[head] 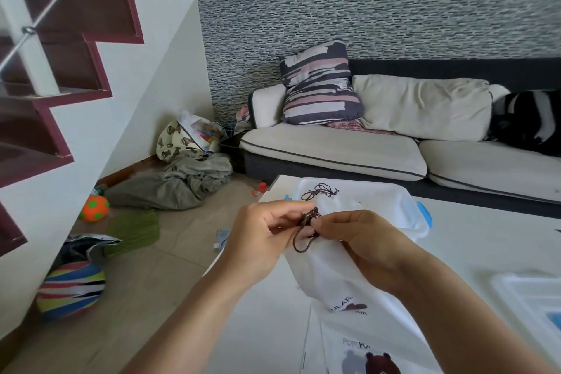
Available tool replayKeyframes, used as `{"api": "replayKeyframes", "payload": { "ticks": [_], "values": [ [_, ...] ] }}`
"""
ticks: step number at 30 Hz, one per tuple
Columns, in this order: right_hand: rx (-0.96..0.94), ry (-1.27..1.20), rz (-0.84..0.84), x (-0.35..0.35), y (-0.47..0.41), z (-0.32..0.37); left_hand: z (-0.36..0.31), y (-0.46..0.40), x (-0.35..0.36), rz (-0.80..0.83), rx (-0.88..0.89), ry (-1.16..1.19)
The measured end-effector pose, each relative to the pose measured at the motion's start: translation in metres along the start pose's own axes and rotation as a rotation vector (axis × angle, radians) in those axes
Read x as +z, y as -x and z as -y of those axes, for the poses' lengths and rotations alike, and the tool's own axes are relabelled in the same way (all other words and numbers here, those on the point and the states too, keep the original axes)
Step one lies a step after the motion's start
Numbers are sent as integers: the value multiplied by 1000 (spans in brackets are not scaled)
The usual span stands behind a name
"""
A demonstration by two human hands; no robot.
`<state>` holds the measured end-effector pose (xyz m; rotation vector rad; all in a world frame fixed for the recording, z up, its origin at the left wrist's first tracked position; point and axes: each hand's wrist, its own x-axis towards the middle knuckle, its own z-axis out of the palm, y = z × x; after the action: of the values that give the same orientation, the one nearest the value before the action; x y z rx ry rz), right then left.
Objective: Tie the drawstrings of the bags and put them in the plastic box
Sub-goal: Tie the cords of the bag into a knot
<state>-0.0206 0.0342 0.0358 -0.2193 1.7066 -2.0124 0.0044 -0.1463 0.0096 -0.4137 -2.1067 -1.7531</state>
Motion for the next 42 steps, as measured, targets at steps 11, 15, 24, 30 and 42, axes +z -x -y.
{"api": "replayKeyframes", "payload": {
  "ticks": [11, 15, 24, 30, 42],
  "values": [
    [26, -58, 89, -6, 4, 9, -2, -4, 8, -118, -4, 123],
    [-65, 3, 17, -5, 6, 11, -3, -5, 7, -96, -64, 192],
    [-265, 330, -93, -1, 2, 8, -4, -5, 5, -121, -71, 178],
    [-44, 159, -18, -3, 8, 13, -6, -2, 7, -118, -23, 109],
    [112, -8, -36, 3, 8, 17, -5, -1, 9, -103, 48, -7]
  ]
}}
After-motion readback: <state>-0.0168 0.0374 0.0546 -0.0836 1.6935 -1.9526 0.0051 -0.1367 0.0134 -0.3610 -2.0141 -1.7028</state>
